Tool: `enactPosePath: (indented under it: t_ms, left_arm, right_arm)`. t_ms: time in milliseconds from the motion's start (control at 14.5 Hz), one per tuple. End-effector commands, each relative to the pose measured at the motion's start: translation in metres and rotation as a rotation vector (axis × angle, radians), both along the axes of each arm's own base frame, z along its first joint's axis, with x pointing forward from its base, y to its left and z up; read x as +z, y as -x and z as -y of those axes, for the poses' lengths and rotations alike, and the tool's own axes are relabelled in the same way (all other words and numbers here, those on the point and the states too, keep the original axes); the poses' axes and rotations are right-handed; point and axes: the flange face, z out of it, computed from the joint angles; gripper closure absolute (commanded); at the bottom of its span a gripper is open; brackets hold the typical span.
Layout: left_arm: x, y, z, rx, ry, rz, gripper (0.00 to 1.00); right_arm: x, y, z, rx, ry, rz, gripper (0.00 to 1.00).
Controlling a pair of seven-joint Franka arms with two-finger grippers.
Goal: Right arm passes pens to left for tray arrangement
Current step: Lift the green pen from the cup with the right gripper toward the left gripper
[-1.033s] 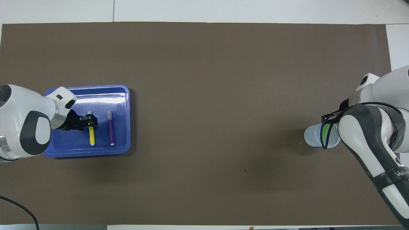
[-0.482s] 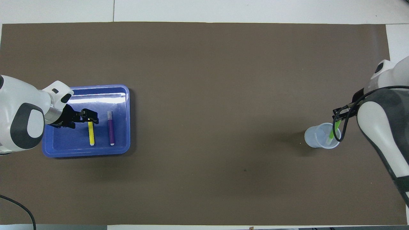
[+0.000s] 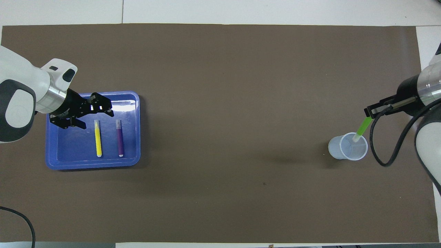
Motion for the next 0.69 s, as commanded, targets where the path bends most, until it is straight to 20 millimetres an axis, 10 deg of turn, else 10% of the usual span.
enactPosePath:
  t_ms: [0,620]
  left_arm:
    - [0.043,0.016,0.025,0.186,0.061,-0.048,0.0]
    - [0.101,0.049,0.119,1.011,0.217,-0.374,0.0]
  right_arm:
    - [0.002,-0.002,-0.038,-0.203,-0.114,-0.024,1.0]
    - [-0.026,0.048,-0.191,-0.776,-0.484,0.036,1.0]
